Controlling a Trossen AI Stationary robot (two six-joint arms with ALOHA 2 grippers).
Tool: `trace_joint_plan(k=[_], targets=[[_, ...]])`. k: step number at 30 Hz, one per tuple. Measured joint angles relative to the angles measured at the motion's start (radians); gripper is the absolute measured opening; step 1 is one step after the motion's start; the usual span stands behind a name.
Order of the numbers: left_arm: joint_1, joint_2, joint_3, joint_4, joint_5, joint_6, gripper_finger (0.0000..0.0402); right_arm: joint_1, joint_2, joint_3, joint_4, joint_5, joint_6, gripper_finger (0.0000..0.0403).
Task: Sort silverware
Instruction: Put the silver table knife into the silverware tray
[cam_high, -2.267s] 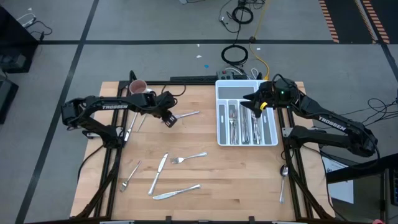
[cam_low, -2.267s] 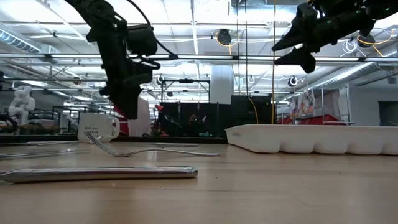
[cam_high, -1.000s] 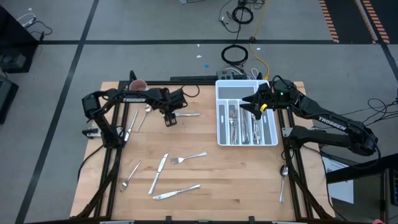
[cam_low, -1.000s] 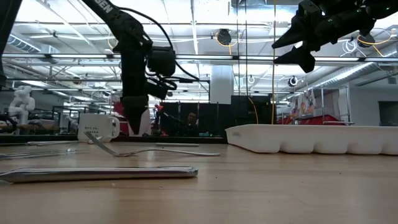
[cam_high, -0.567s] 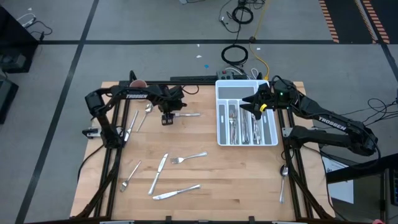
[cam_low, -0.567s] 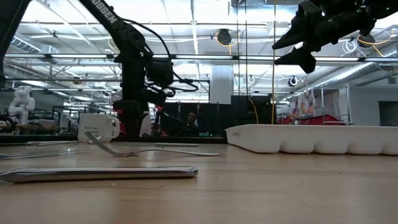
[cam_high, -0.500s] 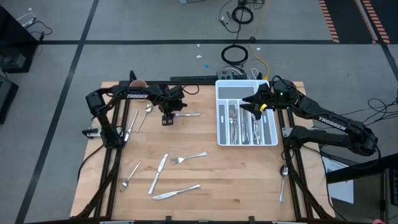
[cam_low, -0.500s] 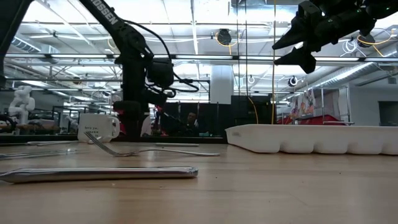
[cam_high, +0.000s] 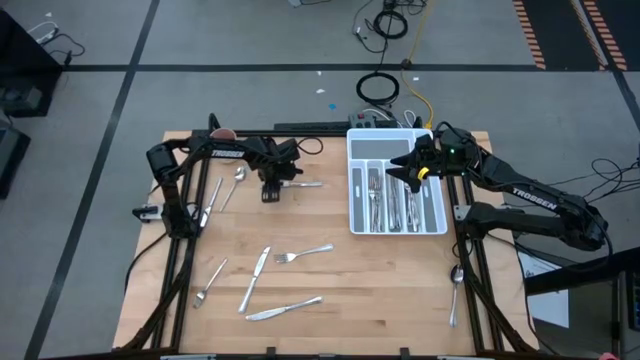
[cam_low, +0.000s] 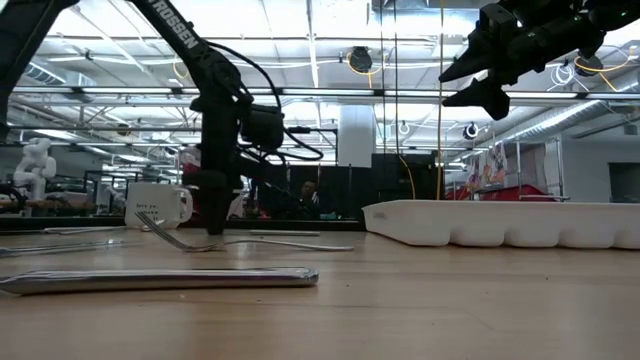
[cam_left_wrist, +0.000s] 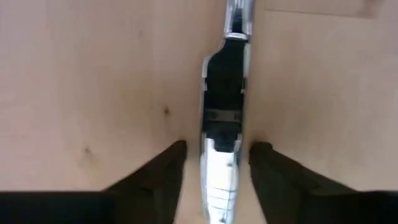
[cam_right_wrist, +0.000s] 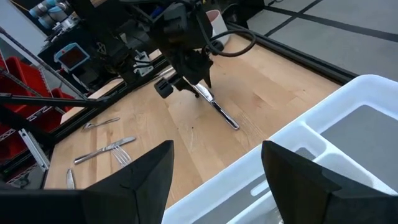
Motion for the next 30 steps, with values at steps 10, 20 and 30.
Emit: trace_joint_plan(k=[10,20,30], targets=[[-0.007,-0.001,0.003,0.004,-0.029,-0.009,0.0055,0.0,0.0,0.0,0.0,0.0,0.0,0.0235],[-0.044,-0.104,-0.01,-0.039,-0.019,-0.086,0.0055,0.0,0.0,0.0,0.0,-0.003,0.0,0.0235],[-0.106,-0.216,0.022,-0.088,-0.058,-0.134,0.0055,0.0,0.0,0.0,-0.004,-0.001,-0.007,0.0235]])
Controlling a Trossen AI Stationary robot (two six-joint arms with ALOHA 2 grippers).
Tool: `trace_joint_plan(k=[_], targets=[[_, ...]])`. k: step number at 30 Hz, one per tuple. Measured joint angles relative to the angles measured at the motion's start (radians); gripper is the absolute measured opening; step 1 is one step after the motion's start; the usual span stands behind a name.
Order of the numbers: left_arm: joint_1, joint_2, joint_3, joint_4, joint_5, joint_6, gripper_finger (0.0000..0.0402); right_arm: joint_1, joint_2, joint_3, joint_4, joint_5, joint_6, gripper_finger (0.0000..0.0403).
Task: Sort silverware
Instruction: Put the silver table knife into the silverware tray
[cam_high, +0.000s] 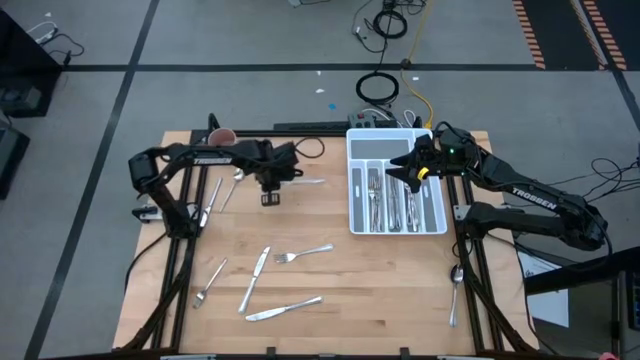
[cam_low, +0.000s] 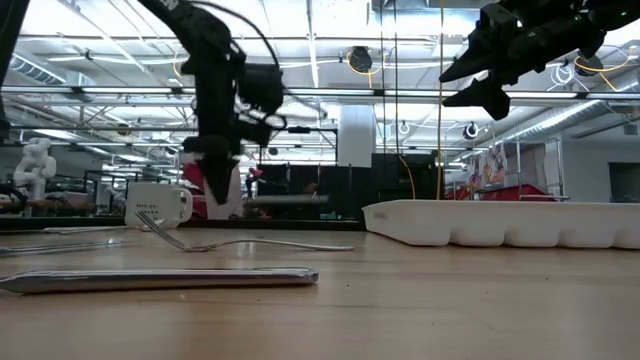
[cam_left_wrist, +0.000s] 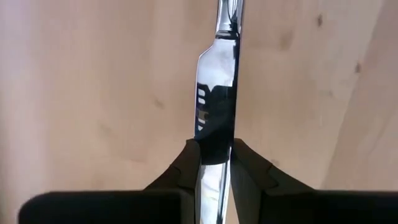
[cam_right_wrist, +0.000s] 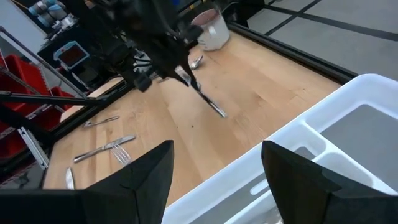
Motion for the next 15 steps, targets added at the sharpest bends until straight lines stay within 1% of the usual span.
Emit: trace_joint_plan(k=[3,8,10,15], targets=[[-0.034,-0.01,0.055,0.002,-0.044,0.076,0.0055,0.0,0.0,0.0,-0.002,0.024,-0.018,0.0235],[-0.09,-0.009,0.187,0.016,-0.065,0.246,0.0055,-0.002,0.0,0.0,-0.022,0.101,-0.051,0.0235],[-0.106,-0.008,0.236,0.026,-0.075,0.321,0.0055,-0.003,0.0,0.0,-0.03,0.107,-0.054,0.0235],[-0.133,-0.008,0.317,0.14,-0.081,0.549,0.0055,-0.003,0.0,0.0,-0.054,0.141,-0.062,0.0235]])
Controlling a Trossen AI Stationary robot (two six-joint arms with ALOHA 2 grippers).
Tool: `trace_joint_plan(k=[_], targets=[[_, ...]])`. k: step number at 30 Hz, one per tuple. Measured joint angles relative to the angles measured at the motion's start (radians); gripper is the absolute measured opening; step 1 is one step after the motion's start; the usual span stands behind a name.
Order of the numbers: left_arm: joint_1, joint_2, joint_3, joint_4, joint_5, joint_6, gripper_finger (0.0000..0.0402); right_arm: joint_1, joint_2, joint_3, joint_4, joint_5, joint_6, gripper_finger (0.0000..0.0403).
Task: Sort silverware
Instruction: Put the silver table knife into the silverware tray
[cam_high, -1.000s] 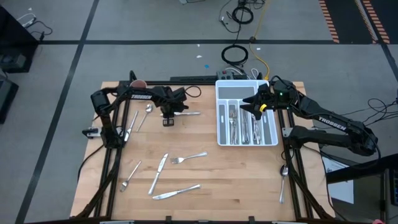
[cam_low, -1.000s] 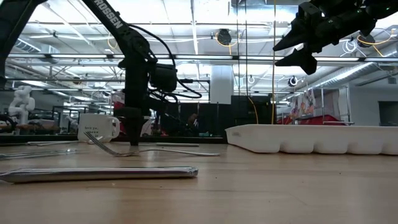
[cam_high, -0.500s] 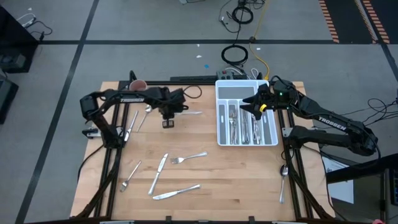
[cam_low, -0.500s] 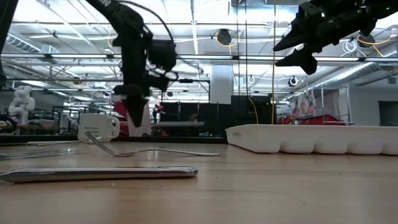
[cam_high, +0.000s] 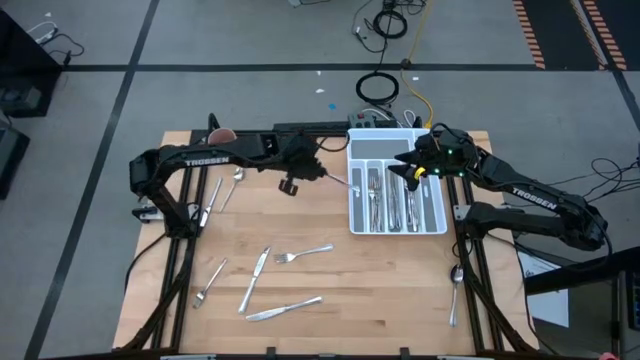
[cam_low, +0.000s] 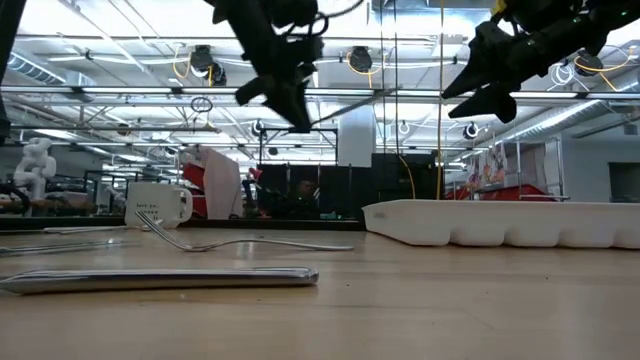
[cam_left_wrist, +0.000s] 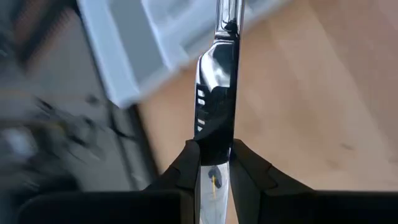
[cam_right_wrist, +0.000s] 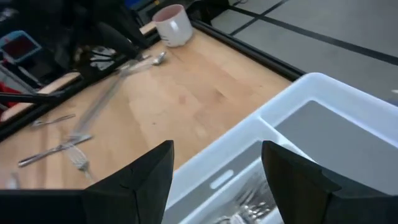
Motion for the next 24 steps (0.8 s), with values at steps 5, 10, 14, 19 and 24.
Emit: trace_joint_plan(k=[5,10,14,19,24], targets=[[0.0,0.002,0.007,0.153,0.006,0.213,0.0055,-0.002,-0.022,0.0,-0.046,0.08,-0.024,0.0235],[-0.001,0.043,0.009,0.225,0.033,0.315,0.0055,-0.03,-0.092,0.01,-0.11,0.21,-0.037,0.0235],[-0.003,0.112,0.044,0.232,0.05,0.383,0.0055,-0.053,-0.149,0.058,-0.184,0.299,-0.041,0.0235],[-0.01,0.224,0.172,0.242,0.062,0.447,0.0055,-0.065,-0.205,0.115,-0.245,0.325,-0.047,0.0235],[-0.009,0.345,0.329,0.242,0.102,0.529,0.0055,-0.065,-0.239,0.143,-0.268,0.328,-0.043,0.0235]])
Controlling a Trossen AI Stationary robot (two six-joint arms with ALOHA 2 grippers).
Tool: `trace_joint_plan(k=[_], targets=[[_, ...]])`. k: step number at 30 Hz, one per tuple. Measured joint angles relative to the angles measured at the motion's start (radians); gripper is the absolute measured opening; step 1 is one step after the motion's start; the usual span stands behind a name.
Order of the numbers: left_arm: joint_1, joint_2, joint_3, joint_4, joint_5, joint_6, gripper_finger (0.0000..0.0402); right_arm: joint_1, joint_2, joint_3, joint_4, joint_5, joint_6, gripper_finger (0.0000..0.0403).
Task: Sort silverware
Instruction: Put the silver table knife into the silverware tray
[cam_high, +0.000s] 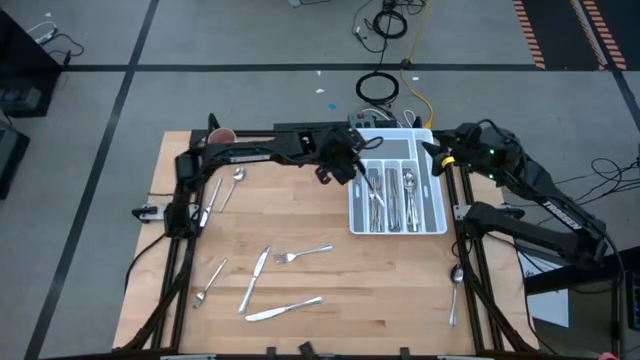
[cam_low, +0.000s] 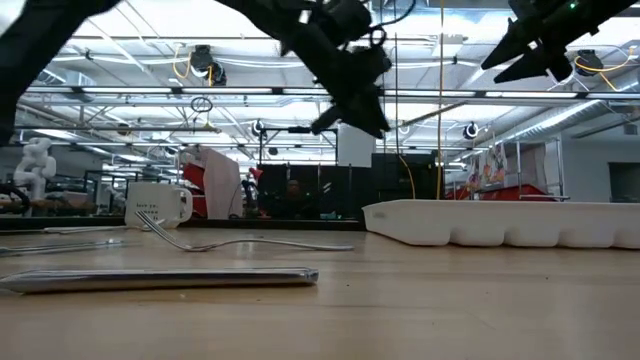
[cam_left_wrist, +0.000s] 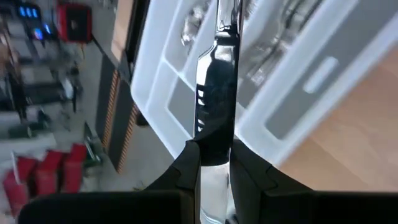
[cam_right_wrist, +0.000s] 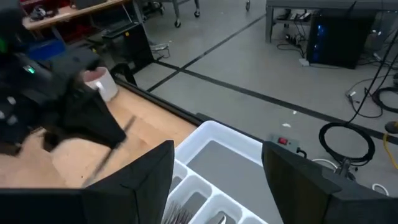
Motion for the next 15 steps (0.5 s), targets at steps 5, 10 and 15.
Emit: trace_joint_plan(k=[5,10,15], targets=[[-0.001,0.134,0.155,0.005,0.007,0.091,0.0055,0.0,-0.016,0.0,-0.011,0.0,0.006,0.0235],[0.0,0.238,0.281,0.007,0.027,0.193,0.0055,0.0,-0.018,0.0,-0.017,-0.001,0.006,0.0235],[-0.005,0.305,0.338,0.016,0.063,0.271,0.0055,0.0,-0.018,0.001,-0.018,-0.004,0.003,0.0235]])
